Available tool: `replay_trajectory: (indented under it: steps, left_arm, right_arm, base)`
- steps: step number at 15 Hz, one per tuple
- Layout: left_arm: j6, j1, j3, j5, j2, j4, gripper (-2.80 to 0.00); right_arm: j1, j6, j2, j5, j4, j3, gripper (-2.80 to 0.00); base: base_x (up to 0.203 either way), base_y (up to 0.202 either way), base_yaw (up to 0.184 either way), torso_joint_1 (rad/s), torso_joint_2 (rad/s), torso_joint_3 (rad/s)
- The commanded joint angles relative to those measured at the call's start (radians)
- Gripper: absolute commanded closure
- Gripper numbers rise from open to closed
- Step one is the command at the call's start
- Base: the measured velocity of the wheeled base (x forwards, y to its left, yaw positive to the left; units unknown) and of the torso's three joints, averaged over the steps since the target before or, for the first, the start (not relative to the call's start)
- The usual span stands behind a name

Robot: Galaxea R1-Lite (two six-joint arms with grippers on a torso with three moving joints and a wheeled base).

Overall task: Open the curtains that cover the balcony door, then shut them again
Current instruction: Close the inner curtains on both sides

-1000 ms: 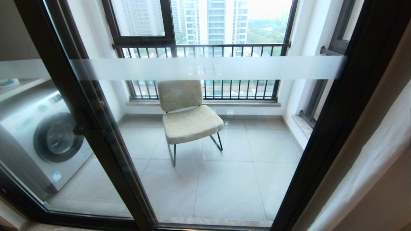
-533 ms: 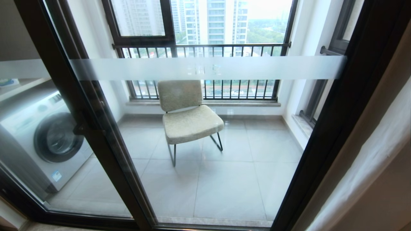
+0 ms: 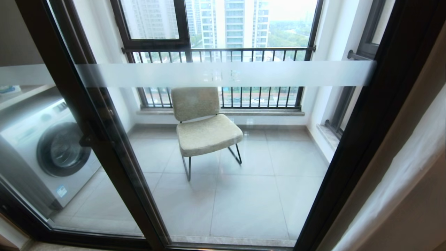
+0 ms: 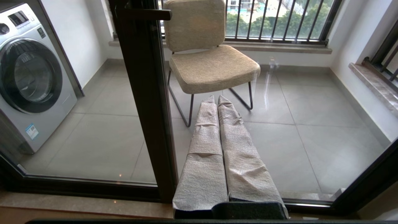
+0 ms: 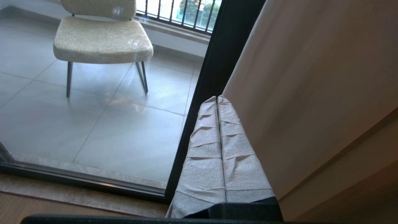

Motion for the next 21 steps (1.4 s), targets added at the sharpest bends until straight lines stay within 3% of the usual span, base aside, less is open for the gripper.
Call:
replay_trajectory:
  steps: [1,8,12,15,21]
  left_arm:
    - [0.000,0.000,0.000,0.000,0.000,0.000,0.00]
    - [0.000,0.000,0.000,0.000,0.000,0.000,0.00]
    - [0.000,0.000,0.000,0.000,0.000,0.000,0.00]
    - [0.000,0.000,0.000,0.000,0.000,0.000,0.00]
    - [0.000,0.000,0.000,0.000,0.000,0.000,0.00]
  right_arm:
    - [-0.050,-0.002,-0.126,0.049,0.162,0.002,0.00]
    - [-0.018,0.071,-0.301,0.073,0.374,0.002,0.00]
    - [-0.011,0.078,-0.404,0.074,0.380,0.002,0.00]
    - [-0.010,0.147,-0.413,0.067,0.383,0.002,0.00]
    - [-0.010,0.166,-0.413,0.069,0.383,0.002,0.00]
  base:
    - [0.000,0.000,0.000,0.000,0.00,0.000]
    - [0.000,0.000,0.000,0.000,0.00,0.000]
    - [0.000,0.000,0.000,0.000,0.00,0.000]
    - [0.000,0.000,0.000,0.000,0.00,0.000]
    - [0.000,0.000,0.000,0.000,0.00,0.000]
